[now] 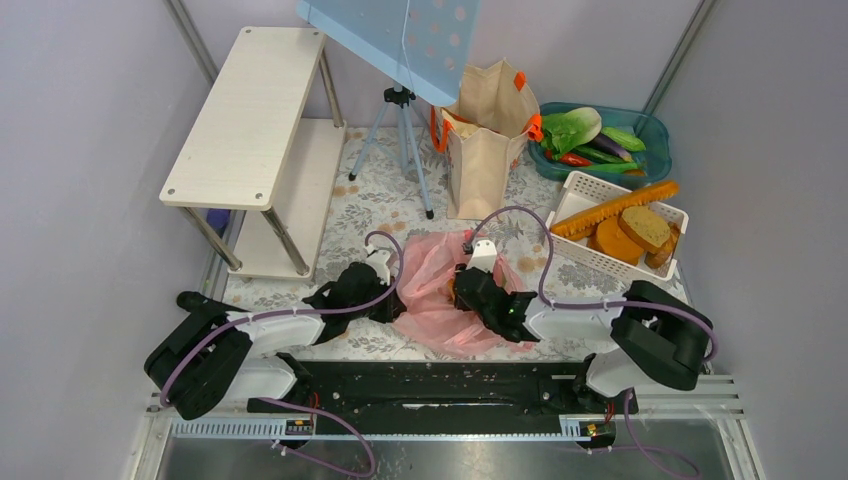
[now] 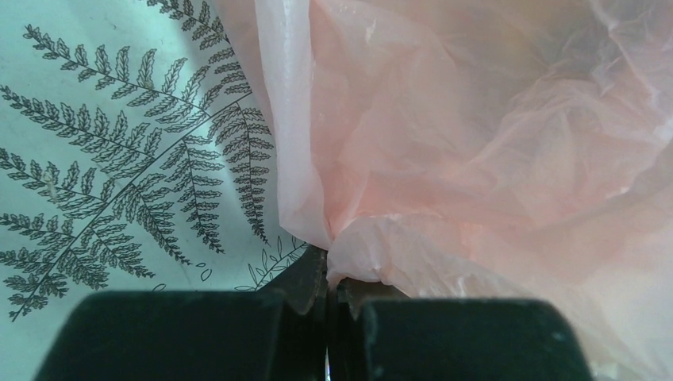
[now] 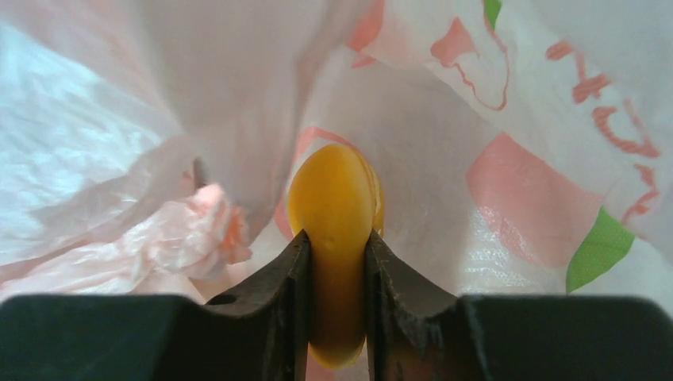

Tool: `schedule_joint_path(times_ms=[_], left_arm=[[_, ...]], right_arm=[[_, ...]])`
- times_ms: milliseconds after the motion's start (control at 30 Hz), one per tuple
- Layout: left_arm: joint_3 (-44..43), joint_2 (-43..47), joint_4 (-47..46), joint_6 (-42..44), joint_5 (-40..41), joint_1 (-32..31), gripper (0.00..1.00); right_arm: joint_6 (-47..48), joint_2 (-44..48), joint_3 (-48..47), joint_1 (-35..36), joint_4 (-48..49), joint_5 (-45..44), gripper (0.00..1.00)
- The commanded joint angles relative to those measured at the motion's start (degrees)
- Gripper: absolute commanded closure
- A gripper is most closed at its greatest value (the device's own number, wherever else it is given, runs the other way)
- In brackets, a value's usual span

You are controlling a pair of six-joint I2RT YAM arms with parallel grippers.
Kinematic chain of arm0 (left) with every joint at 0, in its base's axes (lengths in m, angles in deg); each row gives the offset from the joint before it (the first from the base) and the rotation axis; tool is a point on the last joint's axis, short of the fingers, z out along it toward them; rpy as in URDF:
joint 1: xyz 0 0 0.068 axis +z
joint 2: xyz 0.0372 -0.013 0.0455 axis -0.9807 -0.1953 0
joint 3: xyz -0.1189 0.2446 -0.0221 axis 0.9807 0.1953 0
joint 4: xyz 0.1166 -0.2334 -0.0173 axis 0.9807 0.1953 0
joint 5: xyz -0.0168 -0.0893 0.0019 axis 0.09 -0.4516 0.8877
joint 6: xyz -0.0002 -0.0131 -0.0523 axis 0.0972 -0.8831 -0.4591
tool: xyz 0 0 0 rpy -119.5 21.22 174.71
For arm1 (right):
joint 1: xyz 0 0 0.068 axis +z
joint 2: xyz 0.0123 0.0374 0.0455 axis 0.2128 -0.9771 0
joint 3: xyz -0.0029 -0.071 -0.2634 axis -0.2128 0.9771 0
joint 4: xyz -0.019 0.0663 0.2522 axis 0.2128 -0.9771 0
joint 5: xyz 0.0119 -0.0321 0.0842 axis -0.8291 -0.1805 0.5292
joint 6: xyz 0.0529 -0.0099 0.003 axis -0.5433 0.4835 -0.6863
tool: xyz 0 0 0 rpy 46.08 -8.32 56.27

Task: Untie the knot of the grocery bags and take out the mixed food

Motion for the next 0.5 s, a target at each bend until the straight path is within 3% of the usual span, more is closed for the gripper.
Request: schedule_joint_path(times_ms=[0,233,467], left_arm=[[-0.55,0.27,-0.83,0.01,0.8,-0.06,1.0],[-2.8,1.02,1.47,-1.63,0.82,-0.08,1.0],[-9.22,3.3,8.4,-7.53,2.17,0.11,1.0]], right_arm=[[4.25,7.13,0.17,-0.4,4.37,0.73,0.72],[8.24,20.73,2.48,-0.4,2.34,3.8,0.77],[5.33,28.61,-0.78,-0.41,-21.52,11.1,0.81]])
